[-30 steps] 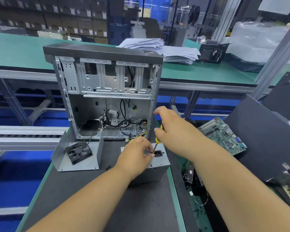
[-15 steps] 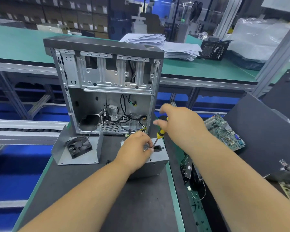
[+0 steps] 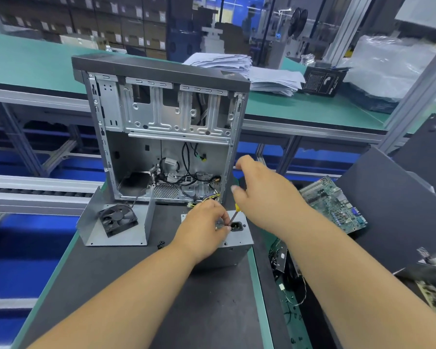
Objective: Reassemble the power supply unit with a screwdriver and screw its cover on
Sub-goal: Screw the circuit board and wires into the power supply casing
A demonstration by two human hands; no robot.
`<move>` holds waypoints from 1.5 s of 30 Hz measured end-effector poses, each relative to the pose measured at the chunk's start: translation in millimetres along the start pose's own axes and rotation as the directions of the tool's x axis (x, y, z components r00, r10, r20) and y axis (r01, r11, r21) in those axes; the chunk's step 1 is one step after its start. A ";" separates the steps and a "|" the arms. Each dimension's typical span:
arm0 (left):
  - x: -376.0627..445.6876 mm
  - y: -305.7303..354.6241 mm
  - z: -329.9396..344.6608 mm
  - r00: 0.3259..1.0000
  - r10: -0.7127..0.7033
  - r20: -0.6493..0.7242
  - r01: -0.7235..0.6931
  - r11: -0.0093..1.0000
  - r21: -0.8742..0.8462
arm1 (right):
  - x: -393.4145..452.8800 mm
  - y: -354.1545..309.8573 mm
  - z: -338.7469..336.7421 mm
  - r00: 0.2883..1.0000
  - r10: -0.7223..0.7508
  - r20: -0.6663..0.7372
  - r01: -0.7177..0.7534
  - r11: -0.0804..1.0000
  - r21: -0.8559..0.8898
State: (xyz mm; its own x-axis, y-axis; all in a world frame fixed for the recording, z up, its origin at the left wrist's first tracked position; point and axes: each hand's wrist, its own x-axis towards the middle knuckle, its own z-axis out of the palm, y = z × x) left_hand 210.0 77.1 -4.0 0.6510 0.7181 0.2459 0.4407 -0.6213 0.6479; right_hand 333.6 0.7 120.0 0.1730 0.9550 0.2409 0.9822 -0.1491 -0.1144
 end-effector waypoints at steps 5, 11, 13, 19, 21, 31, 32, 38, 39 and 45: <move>0.8 -0.9 0.5 1.000 -0.002 0.004 0.002 1.000 0.001 | -1.7 -4.2 -8.7 0.994 -0.104 0.012 0.104 0.995 0.010; -0.9 1.3 0.3 1.000 0.004 0.009 -0.004 1.000 -0.011 | -1.4 -7.6 0.1 0.996 0.072 -0.058 -0.078 0.990 -0.115; -1.0 0.1 0.9 1.000 0.009 0.006 -0.009 1.000 0.012 | -1.9 -4.5 0.4 0.999 0.038 -0.007 -0.037 0.994 0.102; 0.0 -1.5 2.2 1.000 0.011 0.004 -0.011 1.000 0.010 | -4.4 -2.6 3.1 0.998 -0.003 -0.063 -0.002 0.997 -0.074; 0.0 -0.7 0.9 1.000 0.011 0.016 -0.011 1.000 0.013 | -3.2 0.3 3.1 0.990 0.101 -0.098 -0.121 0.968 -0.219; -0.7 -3.7 3.4 1.000 0.007 0.000 -0.007 1.000 0.013 | -4.1 -2.1 -0.5 0.995 0.085 -0.051 -0.090 0.989 -0.121; -0.8 -4.2 3.9 1.000 0.009 -0.003 -0.009 1.000 0.012 | -4.1 -1.2 0.6 0.991 0.123 -0.053 -0.130 0.976 -0.176; 0.4 -4.7 4.2 1.000 0.023 -0.005 -0.023 1.000 0.016 | -7.2 1.9 -8.2 0.992 -0.056 0.110 0.030 0.974 0.225; 0.5 -5.2 4.3 1.000 0.021 -0.005 -0.021 1.000 0.015 | -7.3 2.1 -8.4 0.994 -0.069 0.085 0.052 0.981 0.187; -0.1 -4.3 3.8 1.000 0.021 -0.004 -0.021 1.000 -0.016 | -8.8 -0.3 -2.0 0.999 0.040 -0.015 -0.041 0.993 -0.109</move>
State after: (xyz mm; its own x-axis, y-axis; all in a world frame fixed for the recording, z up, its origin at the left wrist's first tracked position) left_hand 210.3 78.5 -9.5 0.6577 0.7061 0.2624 0.4169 -0.6313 0.6539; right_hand 332.0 -8.2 119.9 0.2132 0.9442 0.2510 0.9763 -0.2155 -0.0187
